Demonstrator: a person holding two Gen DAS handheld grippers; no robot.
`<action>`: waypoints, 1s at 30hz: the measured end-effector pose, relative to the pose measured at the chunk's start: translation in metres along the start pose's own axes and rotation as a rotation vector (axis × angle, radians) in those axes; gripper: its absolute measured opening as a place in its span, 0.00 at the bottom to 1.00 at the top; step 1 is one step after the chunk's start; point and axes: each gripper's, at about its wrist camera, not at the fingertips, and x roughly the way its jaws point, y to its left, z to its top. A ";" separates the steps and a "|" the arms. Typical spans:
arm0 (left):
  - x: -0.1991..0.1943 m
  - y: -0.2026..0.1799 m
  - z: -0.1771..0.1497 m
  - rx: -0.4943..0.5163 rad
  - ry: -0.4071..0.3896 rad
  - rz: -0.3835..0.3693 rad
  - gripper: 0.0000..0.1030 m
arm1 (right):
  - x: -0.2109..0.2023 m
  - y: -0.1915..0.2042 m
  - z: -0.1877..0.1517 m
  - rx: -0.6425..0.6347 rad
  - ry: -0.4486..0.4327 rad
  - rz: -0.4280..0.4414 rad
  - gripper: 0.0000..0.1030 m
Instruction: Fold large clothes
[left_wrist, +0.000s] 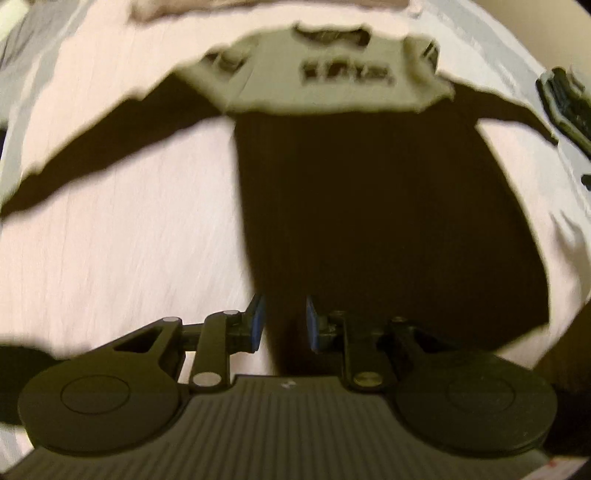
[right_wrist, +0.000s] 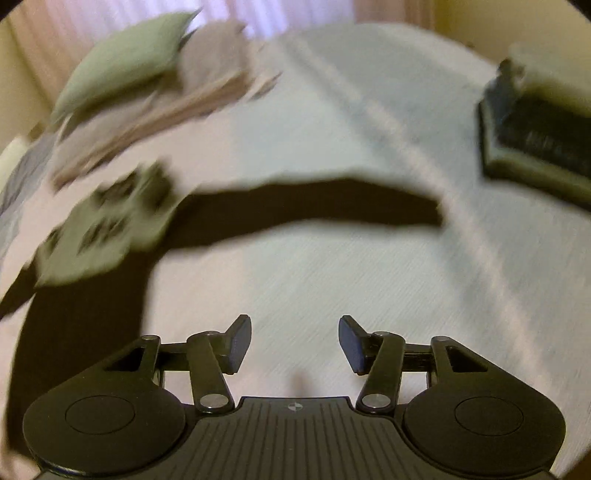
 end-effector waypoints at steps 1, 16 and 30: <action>0.003 -0.013 0.016 0.006 -0.019 0.003 0.18 | 0.012 -0.021 0.018 0.009 -0.017 -0.015 0.50; 0.097 -0.199 0.159 0.069 -0.028 -0.031 0.22 | 0.153 -0.186 0.123 -0.012 0.152 0.247 0.03; 0.108 -0.215 0.180 0.114 -0.014 -0.035 0.24 | 0.070 -0.214 0.091 0.007 0.007 -0.113 0.37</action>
